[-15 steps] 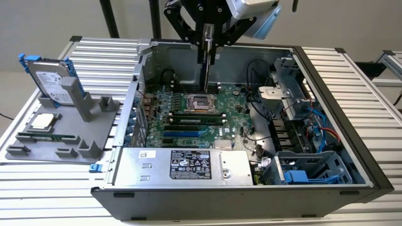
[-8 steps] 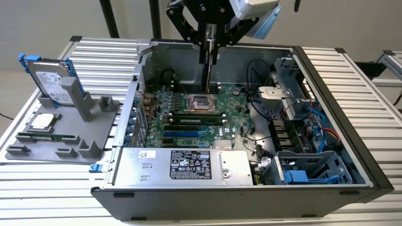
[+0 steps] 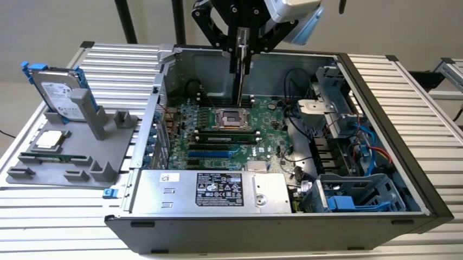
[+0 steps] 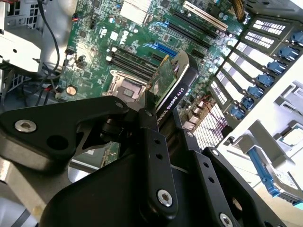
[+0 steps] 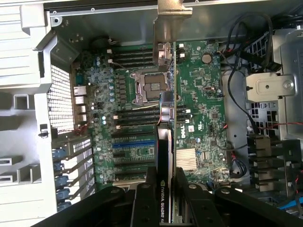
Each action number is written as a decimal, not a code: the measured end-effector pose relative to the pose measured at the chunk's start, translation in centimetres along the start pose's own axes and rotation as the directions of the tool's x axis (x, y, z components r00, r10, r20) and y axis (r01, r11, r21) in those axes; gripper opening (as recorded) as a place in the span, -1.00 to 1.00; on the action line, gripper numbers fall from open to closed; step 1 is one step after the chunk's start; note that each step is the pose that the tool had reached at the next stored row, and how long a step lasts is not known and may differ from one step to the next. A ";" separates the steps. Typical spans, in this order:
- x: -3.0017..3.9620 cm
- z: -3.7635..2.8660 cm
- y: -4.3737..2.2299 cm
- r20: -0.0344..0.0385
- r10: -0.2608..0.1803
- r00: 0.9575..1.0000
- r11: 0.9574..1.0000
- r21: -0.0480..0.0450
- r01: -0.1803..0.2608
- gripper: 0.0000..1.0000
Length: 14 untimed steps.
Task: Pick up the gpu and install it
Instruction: 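Insert the gpu into the slot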
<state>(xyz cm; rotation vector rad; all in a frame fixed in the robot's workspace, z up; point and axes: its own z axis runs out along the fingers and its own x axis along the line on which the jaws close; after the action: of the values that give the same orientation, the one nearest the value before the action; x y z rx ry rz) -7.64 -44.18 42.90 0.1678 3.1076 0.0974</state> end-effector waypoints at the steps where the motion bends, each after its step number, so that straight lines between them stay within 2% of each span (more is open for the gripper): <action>1: 0.00 0.00 0.00 0.000 0.000 1.000 1.000 0.000 0.000 -1.00; 14: -0.11 0.00 0.01 0.000 0.000 1.000 1.000 0.000 0.000 -1.00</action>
<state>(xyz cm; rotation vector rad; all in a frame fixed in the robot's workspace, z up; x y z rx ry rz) -7.54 -44.18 42.90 0.1678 3.1076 0.0974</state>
